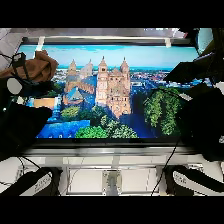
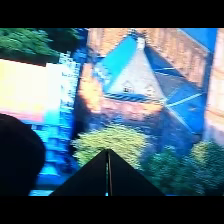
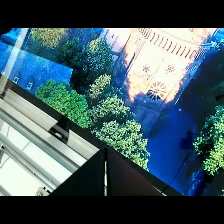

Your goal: Fold the clothes and pants, and hang the long-sleeved shirts on hangers.

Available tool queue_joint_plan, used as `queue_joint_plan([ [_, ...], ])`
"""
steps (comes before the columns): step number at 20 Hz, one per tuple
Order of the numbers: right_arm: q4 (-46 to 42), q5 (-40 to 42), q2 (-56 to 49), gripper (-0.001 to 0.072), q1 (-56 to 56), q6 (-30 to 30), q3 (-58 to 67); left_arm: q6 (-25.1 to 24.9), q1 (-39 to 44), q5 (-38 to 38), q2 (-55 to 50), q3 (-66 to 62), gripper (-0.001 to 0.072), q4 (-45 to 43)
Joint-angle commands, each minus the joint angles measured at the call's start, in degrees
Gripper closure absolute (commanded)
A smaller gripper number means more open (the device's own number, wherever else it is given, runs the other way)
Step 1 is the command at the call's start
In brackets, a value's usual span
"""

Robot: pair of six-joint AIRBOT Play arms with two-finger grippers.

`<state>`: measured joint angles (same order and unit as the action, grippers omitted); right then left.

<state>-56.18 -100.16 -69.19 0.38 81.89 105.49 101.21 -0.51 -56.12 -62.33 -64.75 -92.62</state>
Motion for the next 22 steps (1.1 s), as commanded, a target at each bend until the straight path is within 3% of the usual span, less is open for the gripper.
queue_joint_plan([
  [1, -0.1, 3.2, 0.0, 0.0702, 0.1, -0.3, -0.2, -0.4, -1.0, -0.3, -2.1, 0.0, 0.0663, -13.9],
  [5, -0.6, 7.3, -0.9, 0.0702, 0.1, -0.4, -0.3, -0.9, -10.7, -6.3, -4.9, 0.4, 0.0659, -19.2],
  [6, -0.8, 7.8, -1.3, 0.0702, 0.1, -0.4, -0.3, -1.2, -14.4, -8.3, -5.0, 1.3, 0.0581, -19.2],
  [7, -1.0, 8.1, -1.7, 0.0702, 0.1, -0.4, -0.3, -1.3, -18.1, -9.9, -4.9, 2.8, 0.0353, -19.2],
  [8, -1.2, 8.3, -2.2, 0.0702, 0.1, -0.4, -0.3, -1.4, -22.5, -12.1, -4.8, 4.7, 0.0169, -19.2],
  [11, -1.3, 8.2, -4.2, 0.0702, 0.1, -0.5, -0.3, -1.4, -36.4, -14.1, -4.7, 12.4, 0.0167, -18.3],
  [14, -1.3, 8.2, -6.0, 0.0702, 0.1, -0.4, -0.3, -5.5, -49.5, -11.6, -2.5, 20.8, 0.0167, -17.5],
  [16, -1.2, 8.2, -6.8, 0.0702, 0.1, -0.4, -0.3, -4.9, -58.8, -9.1, 0.1, 23.8, 0.0167, -15.9],
  [19, -1.3, 8.2, -7.1, 0.0702, 0.1, -0.6, -0.3, -5.1, -72.7, -6.0, 0.5, 24.3, 0.0167, -1.8],
  [22, -1.5, 8.2, -7.2, 0.0702, 0.1, -0.7, -0.3, -10.5, -80.7, -1.0, 0.5, 24.3, 0.0167, 11.8],
])
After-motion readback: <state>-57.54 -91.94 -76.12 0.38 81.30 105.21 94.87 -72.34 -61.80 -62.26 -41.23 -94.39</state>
